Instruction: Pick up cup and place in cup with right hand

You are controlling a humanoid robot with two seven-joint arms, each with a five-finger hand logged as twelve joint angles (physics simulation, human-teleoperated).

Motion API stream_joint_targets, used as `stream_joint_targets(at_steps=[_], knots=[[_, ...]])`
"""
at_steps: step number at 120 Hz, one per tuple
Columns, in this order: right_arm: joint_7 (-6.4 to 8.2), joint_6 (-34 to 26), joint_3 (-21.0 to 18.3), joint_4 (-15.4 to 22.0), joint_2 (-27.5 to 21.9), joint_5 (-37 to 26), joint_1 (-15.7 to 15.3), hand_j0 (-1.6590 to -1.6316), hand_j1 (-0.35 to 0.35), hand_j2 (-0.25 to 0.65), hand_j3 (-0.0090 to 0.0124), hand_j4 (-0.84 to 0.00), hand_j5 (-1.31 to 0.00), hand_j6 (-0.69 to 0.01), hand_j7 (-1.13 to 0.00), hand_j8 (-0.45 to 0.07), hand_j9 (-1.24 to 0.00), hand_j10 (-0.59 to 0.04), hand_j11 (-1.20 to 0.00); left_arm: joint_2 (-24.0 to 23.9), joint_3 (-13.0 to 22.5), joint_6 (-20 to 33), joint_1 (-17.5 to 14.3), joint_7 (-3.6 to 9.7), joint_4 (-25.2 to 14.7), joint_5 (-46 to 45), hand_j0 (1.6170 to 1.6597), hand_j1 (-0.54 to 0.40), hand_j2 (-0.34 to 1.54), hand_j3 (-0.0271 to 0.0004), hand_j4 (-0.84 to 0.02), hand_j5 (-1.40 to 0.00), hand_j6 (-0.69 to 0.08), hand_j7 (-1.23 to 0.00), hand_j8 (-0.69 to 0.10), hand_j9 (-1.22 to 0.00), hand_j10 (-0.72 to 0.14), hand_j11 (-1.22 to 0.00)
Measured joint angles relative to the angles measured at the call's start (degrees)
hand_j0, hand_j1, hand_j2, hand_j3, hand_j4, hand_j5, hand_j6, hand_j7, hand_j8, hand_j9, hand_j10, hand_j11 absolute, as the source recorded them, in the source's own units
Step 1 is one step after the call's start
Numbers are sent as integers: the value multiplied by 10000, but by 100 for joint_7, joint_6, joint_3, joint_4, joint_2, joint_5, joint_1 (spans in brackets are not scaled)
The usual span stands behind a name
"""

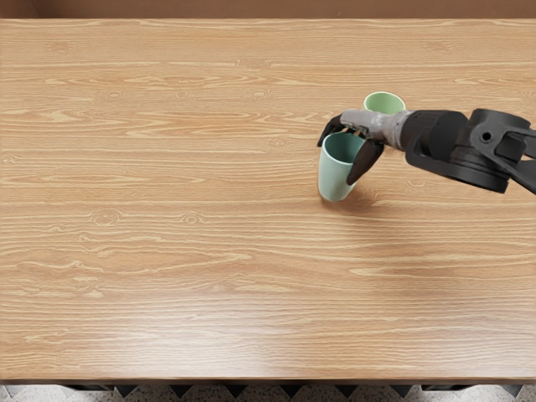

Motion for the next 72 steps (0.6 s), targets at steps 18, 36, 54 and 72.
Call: stream_joint_targets(at_steps=[18, 36, 54, 72], knots=[[0, 99, 156, 0, -238, 339, 306, -16544, 2565, 1752, -4, -2858, -7862, -1161, -6929, -1202, -7318, -2504, -7206, 0, 1, 0, 0, 0, 1, 0, 16581, 3491, -2, 1, -3, 1, -2, 1, -1, 2, 1, 2], [0, 161, 324, -14, -575, 585, 559, -16543, 2552, 1748, 0, -2852, -7932, -1170, -6987, -1280, -7369, -2476, -7284, 0, 2, 0, 0, 0, 1, 0, 16581, 3491, -2, 1, -3, 1, -2, 1, -1, 2, 0, 2], [0, 164, 588, -67, -847, 681, 640, -16538, 2509, 1653, 0, -2834, -7965, -1168, -7015, -1225, -7320, -2526, -7316, 0, 2, 0, 0, 0, -1, 0, 16581, 3491, -2, 1, -3, 1, -3, 1, -1, 2, 0, 2], [0, 50, 743, -294, -943, 703, 668, -16527, 2236, 1285, 0, -2775, -8018, -1172, -7021, -1380, -7215, -2564, -7350, 0, 2, 0, 0, 0, 0, 0, 16581, 3491, -2, 1, -3, 1, -3, 1, -2, 2, 0, 2]])
